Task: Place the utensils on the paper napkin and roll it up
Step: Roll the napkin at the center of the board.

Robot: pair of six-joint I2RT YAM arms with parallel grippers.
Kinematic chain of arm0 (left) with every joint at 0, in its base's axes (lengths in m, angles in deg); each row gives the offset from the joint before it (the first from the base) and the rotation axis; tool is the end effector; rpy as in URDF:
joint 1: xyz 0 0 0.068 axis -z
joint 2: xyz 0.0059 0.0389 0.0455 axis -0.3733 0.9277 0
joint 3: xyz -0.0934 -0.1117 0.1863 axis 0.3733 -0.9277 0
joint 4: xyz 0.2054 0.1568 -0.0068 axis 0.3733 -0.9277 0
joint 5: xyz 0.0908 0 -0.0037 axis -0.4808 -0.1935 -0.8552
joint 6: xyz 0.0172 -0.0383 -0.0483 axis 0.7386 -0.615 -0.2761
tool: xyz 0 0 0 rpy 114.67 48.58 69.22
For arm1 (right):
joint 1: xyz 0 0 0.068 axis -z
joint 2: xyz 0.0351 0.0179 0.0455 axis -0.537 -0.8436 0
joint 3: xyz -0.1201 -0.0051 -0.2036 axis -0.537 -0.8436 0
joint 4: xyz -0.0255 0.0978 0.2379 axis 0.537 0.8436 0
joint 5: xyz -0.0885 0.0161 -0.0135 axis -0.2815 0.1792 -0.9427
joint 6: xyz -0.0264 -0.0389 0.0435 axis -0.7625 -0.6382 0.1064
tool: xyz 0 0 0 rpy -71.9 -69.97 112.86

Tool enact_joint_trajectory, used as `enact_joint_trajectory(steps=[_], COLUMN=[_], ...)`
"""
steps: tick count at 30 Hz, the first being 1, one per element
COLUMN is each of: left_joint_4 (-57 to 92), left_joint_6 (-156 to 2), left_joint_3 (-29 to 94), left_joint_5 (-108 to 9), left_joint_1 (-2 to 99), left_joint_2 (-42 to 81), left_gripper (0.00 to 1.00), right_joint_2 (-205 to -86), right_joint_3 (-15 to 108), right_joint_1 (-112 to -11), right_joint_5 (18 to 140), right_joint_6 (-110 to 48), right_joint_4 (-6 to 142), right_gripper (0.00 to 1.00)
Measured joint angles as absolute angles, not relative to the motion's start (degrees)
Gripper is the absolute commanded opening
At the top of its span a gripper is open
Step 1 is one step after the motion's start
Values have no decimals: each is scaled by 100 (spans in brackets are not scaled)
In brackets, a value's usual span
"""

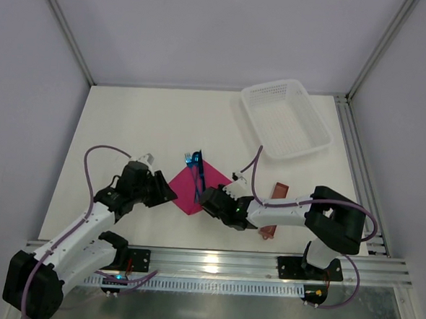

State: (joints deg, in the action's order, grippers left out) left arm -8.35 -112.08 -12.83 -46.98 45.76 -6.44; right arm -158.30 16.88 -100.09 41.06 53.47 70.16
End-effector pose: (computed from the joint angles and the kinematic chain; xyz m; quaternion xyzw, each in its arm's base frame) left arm 0.1825 -0.0908 0.1616 -0.1443 0.9122 -0.2859 0.2555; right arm 0.1435 0.2826 0.1084 0.2709 0.8731 0.2705 0.3019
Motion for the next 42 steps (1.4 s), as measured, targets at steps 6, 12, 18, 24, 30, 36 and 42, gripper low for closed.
enact_joint_trajectory(steps=[6,12,18,24,30,36,42], left_joint_4=[-376,-22,476,887,1176,1233,1418], left_joint_6=[-11370,-11562,-11641,-11602,-11405,-11053,-10699], left_joint_3=[-1473,-1591,-1901,-1954,-1949,-1829,-1755], left_joint_5=[-4296,-4169,-4073,-4088,-4171,-4296,-4329], left_joint_1=[4715,4936,5238,5570,5721,5824,5966], left_joint_2=[-605,-609,-576,-150,440,608,608], left_gripper=[47,50,50,51,52,52,52], right_joint_2=[-15830,-15830,-15830,-15830,-15828,-15780,-15679], right_joint_3=[1723,1719,1667,1599,1544,1446,1431], right_joint_1=[-9979,-9979,-9974,-9974,-9972,-9946,-9902], right_joint_5=[4128,4167,4196,4196,4198,4200,4200], right_joint_6=[5258,5273,5312,5341,5376,5389,5393], right_joint_4=[7009,7009,7003,7003,6994,6994,6955], right_gripper=[9,9,9,9,9,9,9])
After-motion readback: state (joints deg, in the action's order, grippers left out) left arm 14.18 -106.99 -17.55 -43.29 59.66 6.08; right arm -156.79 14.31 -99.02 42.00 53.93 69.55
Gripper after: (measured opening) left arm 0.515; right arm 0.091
